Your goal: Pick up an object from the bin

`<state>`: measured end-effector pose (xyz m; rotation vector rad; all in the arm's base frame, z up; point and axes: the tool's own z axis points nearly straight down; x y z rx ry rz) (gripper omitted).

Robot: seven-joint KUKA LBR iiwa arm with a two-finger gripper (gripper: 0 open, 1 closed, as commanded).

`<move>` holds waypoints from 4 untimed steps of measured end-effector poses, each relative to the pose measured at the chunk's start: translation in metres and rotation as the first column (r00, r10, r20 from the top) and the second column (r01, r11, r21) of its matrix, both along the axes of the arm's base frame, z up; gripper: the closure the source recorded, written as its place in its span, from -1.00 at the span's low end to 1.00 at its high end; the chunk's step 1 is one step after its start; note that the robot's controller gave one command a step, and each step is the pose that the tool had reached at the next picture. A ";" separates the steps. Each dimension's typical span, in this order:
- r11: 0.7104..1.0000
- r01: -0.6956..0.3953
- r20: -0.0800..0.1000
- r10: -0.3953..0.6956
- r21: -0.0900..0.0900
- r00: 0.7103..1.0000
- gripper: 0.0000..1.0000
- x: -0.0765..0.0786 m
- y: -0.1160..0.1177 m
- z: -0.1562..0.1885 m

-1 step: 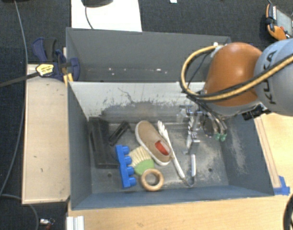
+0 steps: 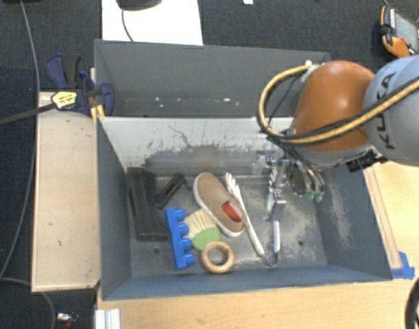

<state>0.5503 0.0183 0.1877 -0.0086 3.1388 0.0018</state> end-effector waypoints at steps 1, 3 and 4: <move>0.999 0.042 0.000 -0.042 0.002 0.999 -1.00 -0.014 0.050 -0.100; 0.993 -0.115 0.021 0.115 -0.002 0.993 -1.00 -0.038 0.025 -0.110; 0.997 -0.080 0.034 0.080 0.000 0.996 -1.00 -0.062 0.011 -0.115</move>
Offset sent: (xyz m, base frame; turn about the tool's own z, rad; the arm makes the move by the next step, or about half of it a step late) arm -0.0419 0.0237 -0.1138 -0.1292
